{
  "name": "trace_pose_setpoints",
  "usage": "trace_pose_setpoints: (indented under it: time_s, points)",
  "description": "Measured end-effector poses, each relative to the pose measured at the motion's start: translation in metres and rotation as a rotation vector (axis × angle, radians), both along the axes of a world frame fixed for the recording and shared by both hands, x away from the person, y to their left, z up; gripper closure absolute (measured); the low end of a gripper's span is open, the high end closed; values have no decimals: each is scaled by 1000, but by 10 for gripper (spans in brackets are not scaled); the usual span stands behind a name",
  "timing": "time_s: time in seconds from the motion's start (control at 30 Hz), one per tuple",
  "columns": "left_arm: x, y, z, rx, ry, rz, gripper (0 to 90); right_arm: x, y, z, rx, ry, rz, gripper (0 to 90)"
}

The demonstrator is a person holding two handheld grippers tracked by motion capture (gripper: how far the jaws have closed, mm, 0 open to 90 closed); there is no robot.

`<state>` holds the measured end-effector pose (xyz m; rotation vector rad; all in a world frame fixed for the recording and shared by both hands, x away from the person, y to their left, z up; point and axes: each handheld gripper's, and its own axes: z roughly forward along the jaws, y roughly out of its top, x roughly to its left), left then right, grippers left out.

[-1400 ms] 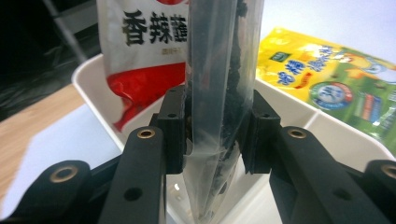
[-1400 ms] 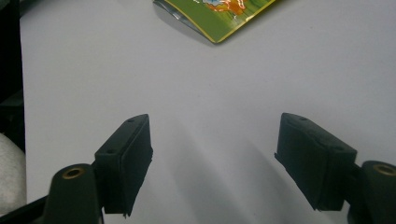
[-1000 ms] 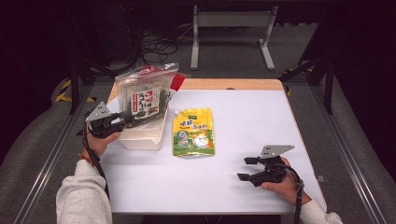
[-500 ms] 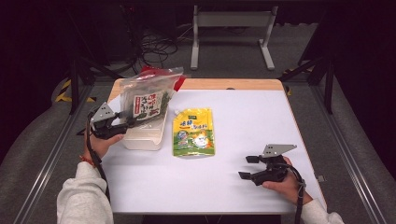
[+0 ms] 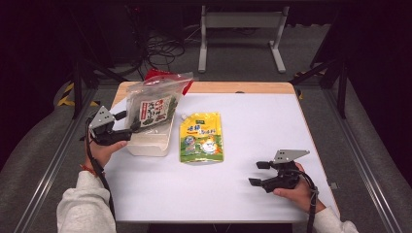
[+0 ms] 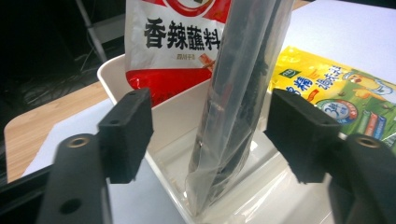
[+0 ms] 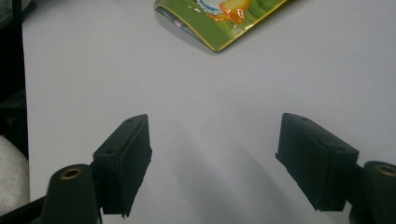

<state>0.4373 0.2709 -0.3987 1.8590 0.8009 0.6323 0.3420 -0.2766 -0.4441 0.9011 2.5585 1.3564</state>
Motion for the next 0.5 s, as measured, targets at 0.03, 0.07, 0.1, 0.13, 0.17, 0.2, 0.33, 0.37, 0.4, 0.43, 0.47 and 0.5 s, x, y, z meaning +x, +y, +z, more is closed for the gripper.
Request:
trace_pose_setpoints:
  time_s: [0.03,0.07,0.1,0.13,0.17,0.2,0.33,0.37,0.4,0.43,0.47,0.5]
  points:
    - [-1,0,0,-5,1,4,290,0,0,0,1,0,-2,257]
    - [-2,0,1,-11,0,11,275,0,0,0,1,0,-5,257]
    - [-4,0,2,-7,0,14,266,0,-1,0,0,-1,-6,257]
    - [-5,-1,2,-8,0,20,251,1,-1,0,-3,-4,-9,257]
    - [-7,-1,3,-14,1,22,237,1,-1,0,-6,-8,-15,257]
    - [-9,0,3,-16,2,27,231,2,-2,1,-3,-8,-19,257]
    - [-22,2,4,-32,11,64,190,4,-4,3,-2,-21,-48,261]
    - [-25,2,5,-27,8,70,184,4,-4,3,-4,-25,-59,264]
    - [-30,3,7,-26,4,70,177,5,-4,3,-4,-30,-65,264]
    - [-33,3,8,-28,2,74,175,6,-4,4,2,-32,-72,266]
    - [-36,3,9,-36,0,75,173,7,-4,4,3,-34,-80,269]
    - [-40,3,10,-42,-1,78,169,8,-4,5,1,-37,-88,270]
